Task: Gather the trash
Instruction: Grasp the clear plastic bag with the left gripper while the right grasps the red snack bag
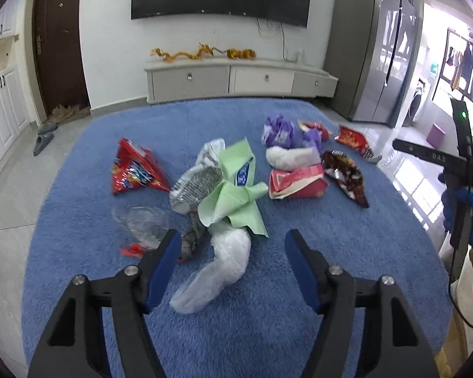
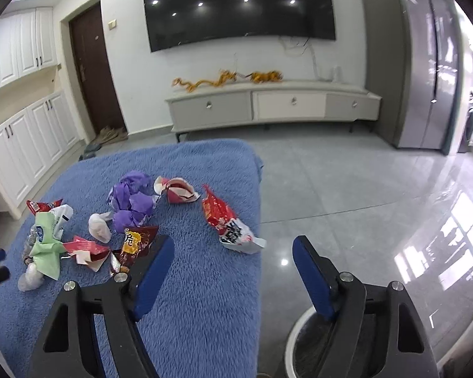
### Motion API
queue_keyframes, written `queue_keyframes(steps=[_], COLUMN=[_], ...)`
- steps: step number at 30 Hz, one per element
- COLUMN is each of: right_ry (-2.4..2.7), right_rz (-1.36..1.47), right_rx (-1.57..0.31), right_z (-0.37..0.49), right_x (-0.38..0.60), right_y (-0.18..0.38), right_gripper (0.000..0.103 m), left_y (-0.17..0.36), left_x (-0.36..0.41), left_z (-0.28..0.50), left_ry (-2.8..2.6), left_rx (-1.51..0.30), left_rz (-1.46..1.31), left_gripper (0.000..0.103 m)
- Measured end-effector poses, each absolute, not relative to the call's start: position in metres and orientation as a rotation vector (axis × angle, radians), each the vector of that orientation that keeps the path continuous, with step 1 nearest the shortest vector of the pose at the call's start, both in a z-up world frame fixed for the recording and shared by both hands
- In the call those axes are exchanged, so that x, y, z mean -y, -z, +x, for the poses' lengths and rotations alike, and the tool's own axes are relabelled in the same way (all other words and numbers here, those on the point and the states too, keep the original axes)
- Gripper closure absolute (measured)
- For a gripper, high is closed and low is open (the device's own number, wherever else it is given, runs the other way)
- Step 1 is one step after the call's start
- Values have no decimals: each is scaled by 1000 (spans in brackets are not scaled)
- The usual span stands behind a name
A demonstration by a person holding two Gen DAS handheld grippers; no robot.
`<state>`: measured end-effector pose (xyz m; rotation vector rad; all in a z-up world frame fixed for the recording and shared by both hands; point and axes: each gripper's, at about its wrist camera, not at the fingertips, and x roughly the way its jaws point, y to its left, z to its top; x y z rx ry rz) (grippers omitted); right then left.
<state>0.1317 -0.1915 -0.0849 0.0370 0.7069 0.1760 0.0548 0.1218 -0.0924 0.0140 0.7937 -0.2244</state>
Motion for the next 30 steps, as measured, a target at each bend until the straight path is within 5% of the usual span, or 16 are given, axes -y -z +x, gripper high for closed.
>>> queue_keyframes(steps=[9, 11, 17, 30], right_ry=[-249, -250, -251, -337], right_rz=[-27, -28, -55, 123], right_rx=[-798, -824, -834, -689], right_z=[201, 213, 212, 100], right_x=[176, 174, 172, 180], right_y=[116, 125, 129, 64], right_gripper=[39, 45, 80, 80], left_y=[123, 125, 121, 54], left_x=[-115, -117, -120, -114], left_z=[76, 75, 67, 14], left_ry=[242, 242, 258, 313], left_rx=[-873, -887, -870, -722], left_rz=[32, 26, 0, 22], left_gripper=[54, 66, 75, 75])
